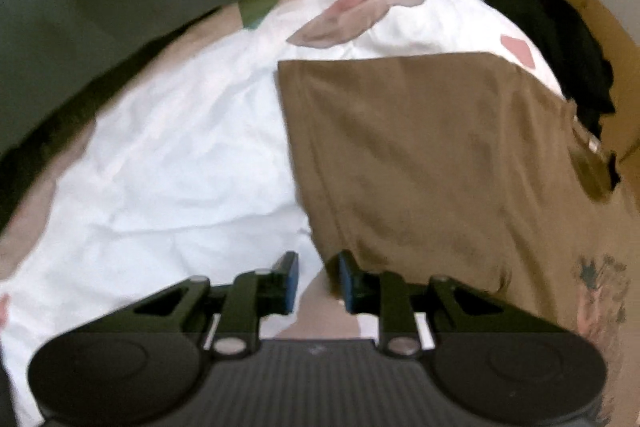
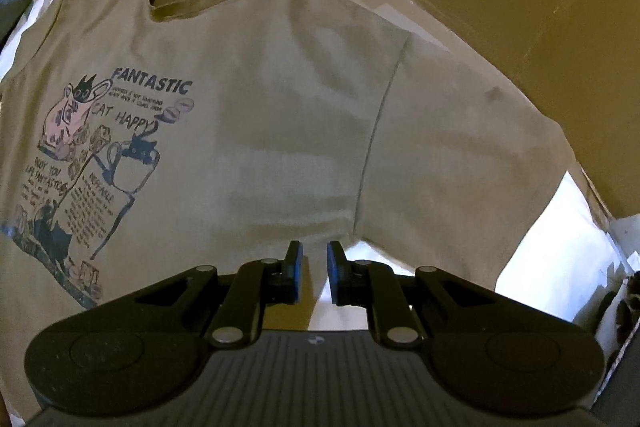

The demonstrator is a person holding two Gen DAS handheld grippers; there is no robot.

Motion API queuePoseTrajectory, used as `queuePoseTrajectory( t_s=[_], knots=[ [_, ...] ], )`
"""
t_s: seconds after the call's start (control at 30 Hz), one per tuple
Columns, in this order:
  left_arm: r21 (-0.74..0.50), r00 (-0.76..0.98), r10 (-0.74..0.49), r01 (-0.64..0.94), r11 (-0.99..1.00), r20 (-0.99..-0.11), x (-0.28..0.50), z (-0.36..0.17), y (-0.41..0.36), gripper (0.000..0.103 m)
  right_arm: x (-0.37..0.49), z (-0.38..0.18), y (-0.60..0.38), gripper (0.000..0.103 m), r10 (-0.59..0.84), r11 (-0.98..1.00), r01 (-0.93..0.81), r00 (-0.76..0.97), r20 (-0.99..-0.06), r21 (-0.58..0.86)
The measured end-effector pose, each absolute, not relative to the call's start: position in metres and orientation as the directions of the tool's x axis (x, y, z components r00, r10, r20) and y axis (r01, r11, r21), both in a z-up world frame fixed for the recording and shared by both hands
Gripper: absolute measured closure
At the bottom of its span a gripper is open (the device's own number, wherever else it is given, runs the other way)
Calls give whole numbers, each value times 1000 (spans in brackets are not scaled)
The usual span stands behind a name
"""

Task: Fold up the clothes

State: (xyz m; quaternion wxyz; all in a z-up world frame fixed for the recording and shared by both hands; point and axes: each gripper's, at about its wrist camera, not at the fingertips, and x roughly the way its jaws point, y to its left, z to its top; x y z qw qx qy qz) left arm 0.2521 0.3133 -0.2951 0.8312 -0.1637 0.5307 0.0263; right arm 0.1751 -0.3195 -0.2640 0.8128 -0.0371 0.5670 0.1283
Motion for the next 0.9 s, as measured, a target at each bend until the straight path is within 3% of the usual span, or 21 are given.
queuePoseTrajectory(
  t_s=[0.1, 0.27, 0.47, 0.6, 0.63, 0.67, 0.73, 0.9],
  knots=[
    [-264, 437, -142, -234, 936, -888, 254, -299, 312, 71, 174, -267, -324, 88, 169, 966, -241, 322, -931, 92],
    [-266, 464, -133, -234, 935, -876, 253, -290, 311, 72, 171, -277, -334, 88, 163, 969, -229, 305, -938, 94],
    [-377, 467, -211, -297, 877, -859, 250, -290, 321, 70, 167, -280, -341, 88, 164, 970, -224, 307, -937, 96],
    [-307, 408, -177, -278, 910, -896, 253, -302, 309, 71, 165, -278, -343, 88, 166, 970, -223, 312, -935, 98],
    [-306, 406, -175, -282, 909, -897, 254, -303, 310, 74, 164, -278, -344, 88, 167, 970, -222, 312, -935, 98],
    [-302, 407, -174, -277, 912, -897, 255, -303, 310, 86, 163, -278, -345, 88, 165, 970, -223, 311, -936, 97],
    [-274, 405, -162, -237, 932, -900, 257, -300, 307, 95, 162, -278, -346, 88, 164, 970, -223, 310, -937, 95],
    [-188, 400, -96, -195, 963, -911, 258, -283, 304, 96, 161, -276, -348, 88, 160, 969, -231, 310, -937, 89]
  ],
)
